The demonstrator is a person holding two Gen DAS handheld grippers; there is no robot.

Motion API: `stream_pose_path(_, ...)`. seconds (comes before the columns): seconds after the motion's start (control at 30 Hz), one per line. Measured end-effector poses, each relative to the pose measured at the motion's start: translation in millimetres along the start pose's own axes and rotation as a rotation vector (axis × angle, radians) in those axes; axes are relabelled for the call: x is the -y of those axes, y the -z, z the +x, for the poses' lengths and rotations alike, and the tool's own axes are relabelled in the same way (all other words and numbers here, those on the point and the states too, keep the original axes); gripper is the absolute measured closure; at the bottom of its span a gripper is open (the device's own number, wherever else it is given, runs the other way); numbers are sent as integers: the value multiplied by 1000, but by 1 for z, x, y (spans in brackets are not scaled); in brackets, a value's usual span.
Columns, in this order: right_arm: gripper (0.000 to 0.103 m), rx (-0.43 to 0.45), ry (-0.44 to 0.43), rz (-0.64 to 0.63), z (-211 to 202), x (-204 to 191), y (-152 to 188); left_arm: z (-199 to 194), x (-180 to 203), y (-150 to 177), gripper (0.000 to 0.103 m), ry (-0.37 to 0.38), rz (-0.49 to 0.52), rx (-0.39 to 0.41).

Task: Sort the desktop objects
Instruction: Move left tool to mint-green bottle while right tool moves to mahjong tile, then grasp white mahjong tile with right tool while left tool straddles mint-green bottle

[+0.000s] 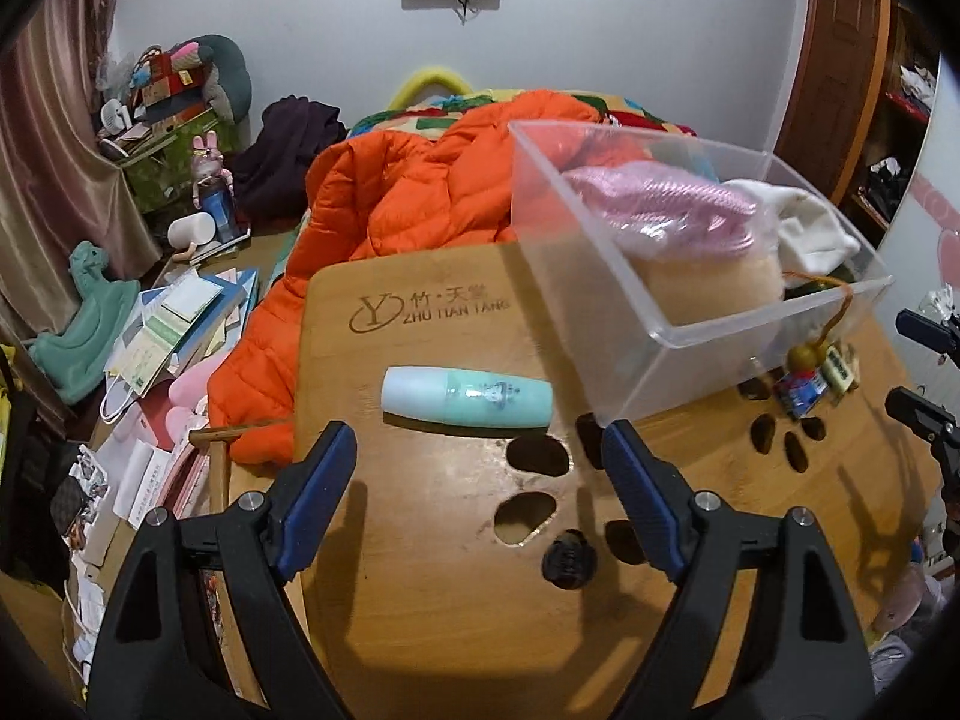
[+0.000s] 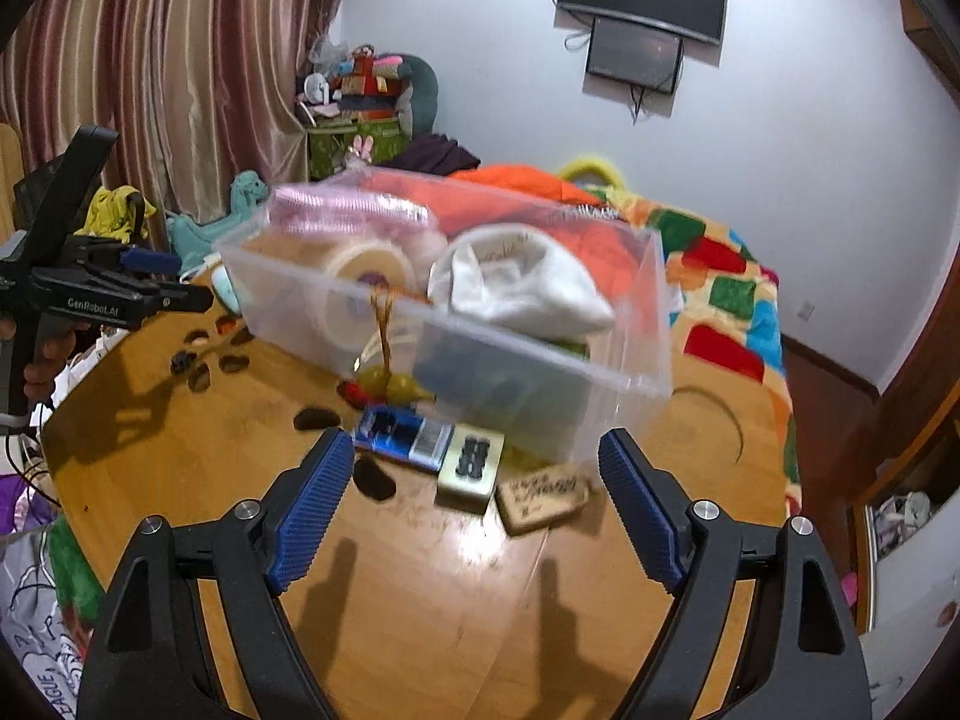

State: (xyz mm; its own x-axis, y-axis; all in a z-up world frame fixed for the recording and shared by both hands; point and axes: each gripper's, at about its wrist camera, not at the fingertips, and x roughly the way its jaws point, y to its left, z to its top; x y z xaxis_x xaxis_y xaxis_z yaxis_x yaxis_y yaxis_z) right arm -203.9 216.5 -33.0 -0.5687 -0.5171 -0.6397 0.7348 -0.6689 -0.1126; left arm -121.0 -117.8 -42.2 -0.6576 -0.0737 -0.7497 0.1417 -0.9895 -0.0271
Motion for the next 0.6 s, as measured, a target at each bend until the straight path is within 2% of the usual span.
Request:
stream_pose_path(0.27, 22, -56, -33, 51, 15, 1, 10, 28, -6, -6, 19, 42, -8, -48)
stream_pose_path(0.43, 24, -67, -46, 59, 27, 0, 6, 32, 0, -11, 19, 23, 14, -35)
stream_pose_path(0.47, 24, -70, -48, 66, 30, 0, 5, 32, 1, -12, 22, 17, 19, -32)
stream_pose_path(0.5, 27, -72, -52, 74, 32, 1, 5, 32, 2, -12, 27, 5, 25, -28)
stream_pose_path(0.57, 43, -81, -54, 78, 37, 3, 4, 33, 2, -13, 30, -16, 38, -14)
stream_pose_path(0.6, 48, -85, -55, 77, 38, 4, 4, 33, 1, -13, 30, -14, 37, -11)
